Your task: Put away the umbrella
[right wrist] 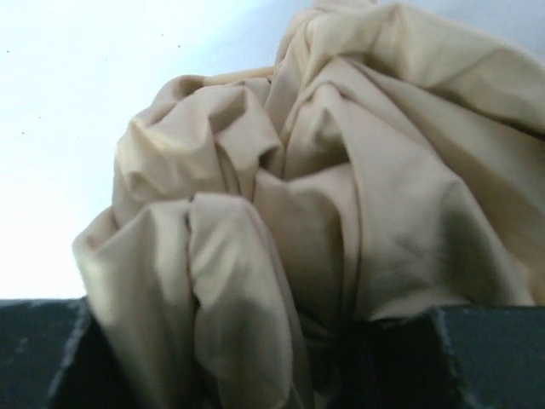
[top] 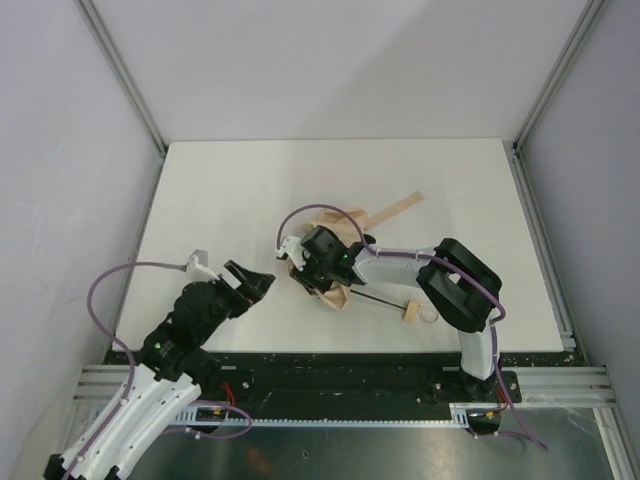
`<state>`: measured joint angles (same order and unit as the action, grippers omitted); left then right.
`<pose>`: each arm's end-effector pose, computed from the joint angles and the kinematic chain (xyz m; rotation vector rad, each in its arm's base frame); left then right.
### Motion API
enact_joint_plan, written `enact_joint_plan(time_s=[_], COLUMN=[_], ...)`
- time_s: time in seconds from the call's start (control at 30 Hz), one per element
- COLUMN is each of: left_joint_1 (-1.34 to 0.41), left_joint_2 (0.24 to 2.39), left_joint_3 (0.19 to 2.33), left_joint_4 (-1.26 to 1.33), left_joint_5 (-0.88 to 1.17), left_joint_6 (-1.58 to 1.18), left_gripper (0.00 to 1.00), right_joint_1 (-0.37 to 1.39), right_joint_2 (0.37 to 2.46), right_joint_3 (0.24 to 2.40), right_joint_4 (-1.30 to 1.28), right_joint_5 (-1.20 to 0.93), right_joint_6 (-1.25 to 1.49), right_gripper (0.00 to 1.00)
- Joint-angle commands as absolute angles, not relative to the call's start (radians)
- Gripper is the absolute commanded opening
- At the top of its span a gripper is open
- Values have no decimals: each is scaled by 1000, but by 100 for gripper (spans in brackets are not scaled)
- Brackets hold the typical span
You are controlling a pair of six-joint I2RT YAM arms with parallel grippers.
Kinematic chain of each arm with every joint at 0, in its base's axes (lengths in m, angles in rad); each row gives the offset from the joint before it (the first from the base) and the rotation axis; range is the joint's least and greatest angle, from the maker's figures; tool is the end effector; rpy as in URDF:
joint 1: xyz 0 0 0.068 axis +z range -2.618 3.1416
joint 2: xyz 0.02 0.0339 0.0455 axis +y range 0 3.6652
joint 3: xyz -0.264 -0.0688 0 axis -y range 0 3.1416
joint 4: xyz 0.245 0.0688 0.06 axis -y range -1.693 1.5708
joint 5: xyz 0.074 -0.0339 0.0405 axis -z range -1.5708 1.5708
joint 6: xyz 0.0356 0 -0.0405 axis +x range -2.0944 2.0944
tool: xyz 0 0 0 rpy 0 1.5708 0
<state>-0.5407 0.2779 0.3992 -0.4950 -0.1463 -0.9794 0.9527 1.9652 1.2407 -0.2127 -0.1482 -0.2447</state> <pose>0.0916 -0.0490 0.2353 -0.5429 1.9673 -0.8495 0.2329 0.3366 0.1518 -1.4928 2.0777 0.4688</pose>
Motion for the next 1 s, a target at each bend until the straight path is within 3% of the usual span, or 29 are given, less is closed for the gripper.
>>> enact_joint_plan(time_s=[0.0, 0.23, 0.43, 0.97], left_joint_1=[-519, -472, -403, -400], left_joint_2=[359, 470, 726, 994], left_joint_3=[335, 194, 145, 178], left_joint_4=[-499, -206, 179, 463], left_joint_5=[-94, 62, 264, 242], left_joint_6=[-1239, -1445, -1440, -1391], left_gripper=[99, 99, 98, 98], right_joint_1=[945, 924, 892, 885], right_joint_2=[2088, 2078, 2060, 2036], right_joint_3=[1111, 1075, 1074, 1074], right_joint_4=[-266, -242, -259, -266], right_joint_5=[-271, -302, -340, -380], right_joint_6=[-201, -226, -243, -248], right_gripper=[0, 0, 0, 0])
